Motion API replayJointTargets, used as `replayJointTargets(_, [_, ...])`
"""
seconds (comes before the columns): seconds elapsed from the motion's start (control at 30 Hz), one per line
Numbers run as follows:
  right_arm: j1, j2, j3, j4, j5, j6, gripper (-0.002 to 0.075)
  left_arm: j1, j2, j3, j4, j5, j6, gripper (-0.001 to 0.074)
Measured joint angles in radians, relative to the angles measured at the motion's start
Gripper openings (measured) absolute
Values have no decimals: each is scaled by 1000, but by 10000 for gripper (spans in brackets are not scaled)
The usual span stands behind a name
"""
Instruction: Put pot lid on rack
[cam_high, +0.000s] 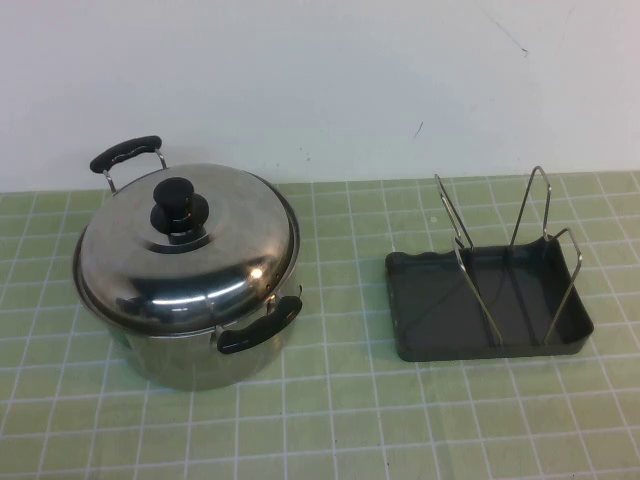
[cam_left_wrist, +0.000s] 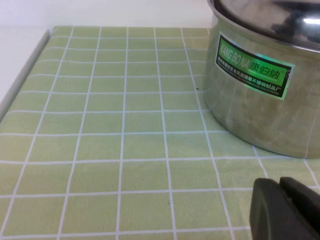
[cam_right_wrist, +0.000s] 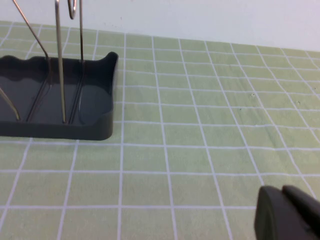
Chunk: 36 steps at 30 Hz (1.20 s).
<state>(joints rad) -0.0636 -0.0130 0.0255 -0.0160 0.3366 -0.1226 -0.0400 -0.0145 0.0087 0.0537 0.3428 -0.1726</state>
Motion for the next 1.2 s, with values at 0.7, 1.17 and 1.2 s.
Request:
replayJointTargets(0.7, [0,0,0,0,0,0,-1,0,0,0,0,0,0,-2])
replayJointTargets(1.17, [0,0,0,0,0,0,-1,0,0,0,16,0,2,-2])
replayJointTargets(1.2, [0,0,0,0,0,0,-1,0,0,0,17,0,2,-2])
